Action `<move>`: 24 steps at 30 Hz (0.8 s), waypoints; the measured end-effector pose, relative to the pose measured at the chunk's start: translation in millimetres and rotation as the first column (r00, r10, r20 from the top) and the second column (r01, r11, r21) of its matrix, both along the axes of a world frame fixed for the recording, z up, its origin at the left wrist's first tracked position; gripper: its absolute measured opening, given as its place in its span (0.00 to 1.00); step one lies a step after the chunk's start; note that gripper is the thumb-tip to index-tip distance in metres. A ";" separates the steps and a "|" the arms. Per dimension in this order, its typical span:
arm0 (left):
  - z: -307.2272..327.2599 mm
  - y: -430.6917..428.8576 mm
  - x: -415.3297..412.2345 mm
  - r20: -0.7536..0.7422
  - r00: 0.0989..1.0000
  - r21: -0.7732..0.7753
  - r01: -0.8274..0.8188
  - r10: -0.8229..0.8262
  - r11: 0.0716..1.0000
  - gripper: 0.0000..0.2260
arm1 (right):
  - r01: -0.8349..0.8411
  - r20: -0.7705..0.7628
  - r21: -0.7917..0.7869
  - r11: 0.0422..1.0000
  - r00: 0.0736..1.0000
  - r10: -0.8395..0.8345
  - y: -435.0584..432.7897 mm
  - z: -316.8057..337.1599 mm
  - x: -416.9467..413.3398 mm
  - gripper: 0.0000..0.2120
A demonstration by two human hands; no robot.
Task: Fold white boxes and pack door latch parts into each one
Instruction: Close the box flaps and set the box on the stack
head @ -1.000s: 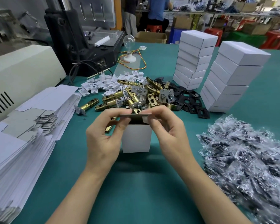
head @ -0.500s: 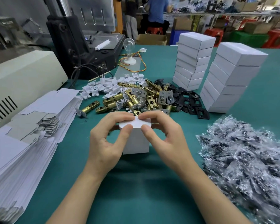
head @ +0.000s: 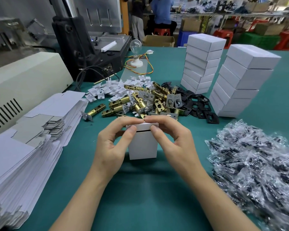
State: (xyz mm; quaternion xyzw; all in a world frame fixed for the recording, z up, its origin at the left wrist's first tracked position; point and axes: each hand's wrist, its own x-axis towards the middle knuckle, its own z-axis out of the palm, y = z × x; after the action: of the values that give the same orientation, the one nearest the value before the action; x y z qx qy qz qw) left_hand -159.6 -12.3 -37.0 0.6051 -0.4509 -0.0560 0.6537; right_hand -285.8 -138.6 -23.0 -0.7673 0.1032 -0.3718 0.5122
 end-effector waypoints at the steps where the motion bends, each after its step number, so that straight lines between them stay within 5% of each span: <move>1: 0.0 0.7 -0.1 -0.003 1.000 0.003 0.001 -0.001 1.000 0.11 | 0.000 -0.002 0.001 1.000 1.000 0.000 0.2 0.2 -0.2 0.11; 15: 0.4 -1.9 -6.1 -0.161 0.986 0.012 0.057 -0.054 0.998 0.15 | 0.001 -0.022 0.062 0.998 1.000 0.001 2.2 2.8 -1.7 0.09; 19: 3.2 1.0 -8.7 -0.028 0.998 0.027 0.048 -0.047 0.998 0.14 | -0.017 -0.082 -0.031 0.999 0.997 0.015 5.9 2.2 -1.6 0.12; 24: 5.3 2.6 -11.6 0.107 0.981 -0.075 -0.152 0.159 0.986 0.10 | 0.009 -0.055 -0.009 1.000 0.998 -0.010 9.7 5.9 -1.5 0.10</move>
State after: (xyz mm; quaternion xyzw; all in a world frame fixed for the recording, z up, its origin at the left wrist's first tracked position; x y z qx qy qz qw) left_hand -171.2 -9.6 -31.7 0.6187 -0.4399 0.0444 0.6494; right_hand -287.3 -128.8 -17.0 -0.7790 0.1191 -0.3535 0.5040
